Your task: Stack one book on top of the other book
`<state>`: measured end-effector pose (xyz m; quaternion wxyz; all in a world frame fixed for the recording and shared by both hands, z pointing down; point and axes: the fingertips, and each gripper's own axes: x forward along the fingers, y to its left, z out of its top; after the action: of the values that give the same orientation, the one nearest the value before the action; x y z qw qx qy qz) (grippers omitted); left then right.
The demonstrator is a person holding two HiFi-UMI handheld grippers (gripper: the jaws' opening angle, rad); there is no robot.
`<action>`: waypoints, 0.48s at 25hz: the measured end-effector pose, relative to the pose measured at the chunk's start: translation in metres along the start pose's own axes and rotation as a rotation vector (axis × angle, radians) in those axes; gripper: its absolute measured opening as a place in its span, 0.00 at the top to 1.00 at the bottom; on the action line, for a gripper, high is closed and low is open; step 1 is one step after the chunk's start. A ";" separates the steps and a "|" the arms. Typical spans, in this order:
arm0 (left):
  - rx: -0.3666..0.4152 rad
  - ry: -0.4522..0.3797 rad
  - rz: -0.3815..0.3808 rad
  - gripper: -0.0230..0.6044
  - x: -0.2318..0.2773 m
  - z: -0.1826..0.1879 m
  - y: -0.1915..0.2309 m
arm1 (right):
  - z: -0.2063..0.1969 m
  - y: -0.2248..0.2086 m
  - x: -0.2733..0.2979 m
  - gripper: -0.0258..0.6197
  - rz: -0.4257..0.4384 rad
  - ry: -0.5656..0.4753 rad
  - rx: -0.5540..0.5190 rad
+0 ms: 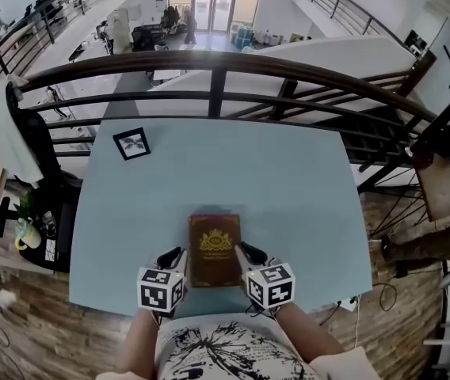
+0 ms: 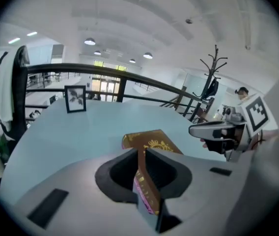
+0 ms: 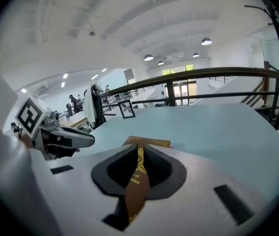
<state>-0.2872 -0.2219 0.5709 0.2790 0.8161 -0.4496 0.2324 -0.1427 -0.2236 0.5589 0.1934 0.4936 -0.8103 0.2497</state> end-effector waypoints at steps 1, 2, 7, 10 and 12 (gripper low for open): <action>0.024 -0.050 -0.005 0.89 -0.006 0.010 -0.003 | 0.007 0.004 -0.004 0.93 0.001 -0.031 -0.017; 0.045 -0.104 -0.012 0.90 -0.013 0.019 -0.006 | 0.014 0.009 -0.008 0.94 0.002 -0.063 -0.035; 0.142 -0.291 -0.037 0.92 -0.044 0.058 -0.020 | 0.054 0.033 -0.033 0.97 0.019 -0.237 -0.161; 0.178 -0.397 -0.070 0.93 -0.067 0.082 -0.030 | 0.079 0.046 -0.052 0.97 0.010 -0.349 -0.247; 0.200 -0.479 -0.082 0.94 -0.086 0.100 -0.035 | 0.097 0.054 -0.067 0.97 0.005 -0.427 -0.288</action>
<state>-0.2859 -0.2208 0.4346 0.0919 0.8888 -0.4444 0.0644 -0.1688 -0.2135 0.4320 0.0857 0.5006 -0.8611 0.0224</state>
